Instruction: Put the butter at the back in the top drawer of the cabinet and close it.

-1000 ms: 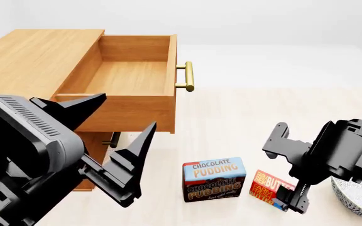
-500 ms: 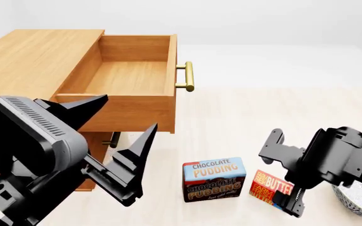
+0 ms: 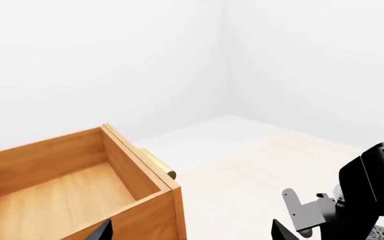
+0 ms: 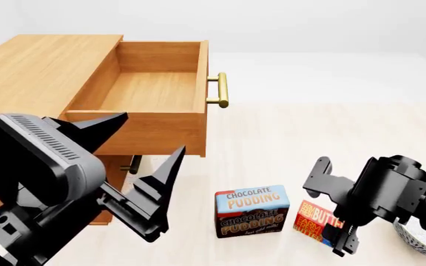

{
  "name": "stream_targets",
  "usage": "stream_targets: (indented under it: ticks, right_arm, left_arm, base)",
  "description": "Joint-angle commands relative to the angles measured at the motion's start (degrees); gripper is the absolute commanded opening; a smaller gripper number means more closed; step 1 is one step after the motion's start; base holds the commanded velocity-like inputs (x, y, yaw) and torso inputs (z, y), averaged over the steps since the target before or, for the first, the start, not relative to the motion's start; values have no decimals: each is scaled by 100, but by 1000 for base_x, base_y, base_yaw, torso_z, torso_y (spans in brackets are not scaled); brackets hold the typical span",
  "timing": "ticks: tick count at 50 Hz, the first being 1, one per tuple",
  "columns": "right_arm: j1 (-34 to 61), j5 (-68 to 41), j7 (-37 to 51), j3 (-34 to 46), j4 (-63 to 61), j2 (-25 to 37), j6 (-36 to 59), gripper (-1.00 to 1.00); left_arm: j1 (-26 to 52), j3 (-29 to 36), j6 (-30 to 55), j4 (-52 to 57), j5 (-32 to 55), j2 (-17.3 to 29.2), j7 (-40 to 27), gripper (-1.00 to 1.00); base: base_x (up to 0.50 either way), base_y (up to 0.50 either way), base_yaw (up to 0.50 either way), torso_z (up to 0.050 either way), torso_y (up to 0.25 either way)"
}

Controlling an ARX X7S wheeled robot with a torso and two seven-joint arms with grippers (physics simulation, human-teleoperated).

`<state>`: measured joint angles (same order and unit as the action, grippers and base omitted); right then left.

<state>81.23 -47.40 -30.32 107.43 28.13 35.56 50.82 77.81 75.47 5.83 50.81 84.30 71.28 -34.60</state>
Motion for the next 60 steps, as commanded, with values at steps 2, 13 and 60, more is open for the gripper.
stream_targets:
  ticks: [2,13,60]
  right_arm:
    - [-67,-64,-115,17,-24,25,-31,-100]
    - [-31,-65,-57,0,-152,113,-9,-100]
    - [2694,-969,970,-482,-3860,1932,2731,-100]
  left_arm:
    - [0,-17,30,-4,11,-24,-18,100]
    - [23,-41,74,16,51,-42,-47,100]
    - [1386,-555,1362,-394,2085,-101,1897,100]
  base:
    - [0,0,0,0,0]
    - [0,0,0,0,0]
    - [0,0,0,0,0]
